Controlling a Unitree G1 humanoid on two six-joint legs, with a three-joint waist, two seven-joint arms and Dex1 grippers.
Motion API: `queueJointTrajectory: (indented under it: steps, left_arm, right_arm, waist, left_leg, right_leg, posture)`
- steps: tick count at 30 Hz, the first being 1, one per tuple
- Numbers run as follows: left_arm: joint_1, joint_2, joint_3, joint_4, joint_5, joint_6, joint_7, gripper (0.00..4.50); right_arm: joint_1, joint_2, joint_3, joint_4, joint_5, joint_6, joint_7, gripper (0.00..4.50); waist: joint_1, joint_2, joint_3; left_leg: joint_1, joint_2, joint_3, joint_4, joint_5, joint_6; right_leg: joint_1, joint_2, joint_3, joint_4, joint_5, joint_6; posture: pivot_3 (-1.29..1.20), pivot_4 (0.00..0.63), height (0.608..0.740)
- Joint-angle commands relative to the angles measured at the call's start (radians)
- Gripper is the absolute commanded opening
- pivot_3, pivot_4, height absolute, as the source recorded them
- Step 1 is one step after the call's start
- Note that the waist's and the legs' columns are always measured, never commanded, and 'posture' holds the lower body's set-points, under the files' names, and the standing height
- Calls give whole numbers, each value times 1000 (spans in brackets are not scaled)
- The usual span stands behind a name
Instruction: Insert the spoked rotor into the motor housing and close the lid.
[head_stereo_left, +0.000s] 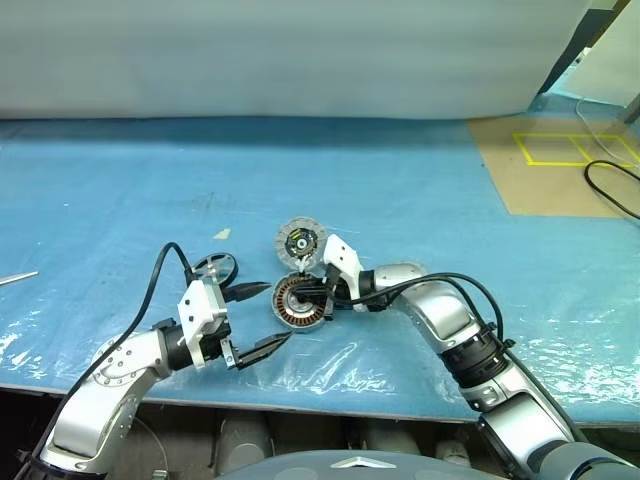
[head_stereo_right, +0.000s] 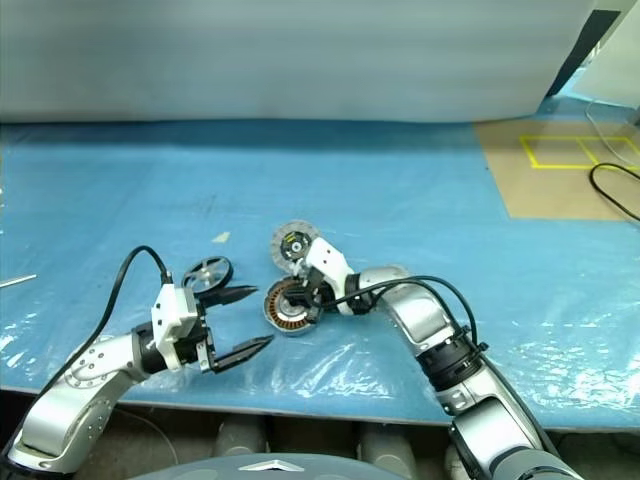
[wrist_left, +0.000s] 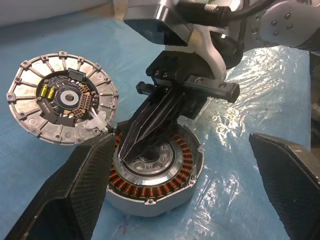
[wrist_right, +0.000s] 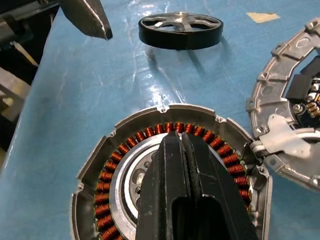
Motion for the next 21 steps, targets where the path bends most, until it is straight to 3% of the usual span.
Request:
queueJointTrajectory:
  steps: [1, 9, 14, 21]
  left_arm:
    - [-3, 0, -2, -38, -5, -1, 5, 4500]
    - [-31, -4, -11, -18, -1, -1, 6, 4500]
    - [-30, 1, -5, -12, -4, -7, -1, 4500]
    - [-15, 4, -3, -30, -5, -3, 5, 4500]
  right_arm:
    - [35, -33, 47, 51, -55, 14, 2, 18]
    - [37, -22, 0, 2, 3, 28, 16, 18]
    - [14, 22, -95, -92, 163, 140, 56, 18]
    - [17, 29, -50, -95, 137, 136, 46, 18]
  waist:
    - [0, 0, 0]
    - [3, 0, 0]
    - [1, 0, 0]
    - [0, 0, 1]
  left_leg:
    - [1, 0, 0, 0, 0, 0]
    - [1, 0, 0, 0, 0, 0]
    - [-3, 0, 0, 0, 0, 0]
    - [-3, 0, 0, -1, 0, 0]
  right_leg:
    - [1, 0, 0, 0, 0, 0]
    - [2, 0, 0, -1, 0, 0]
    - [-2, 0, 0, -2, 0, 0]
    - [-3, 0, 0, -2, 0, 0]
  posture:
    - [0, 150, 740]
    - [0, 150, 740]
    - [0, 150, 740]
    - [0, 150, 740]
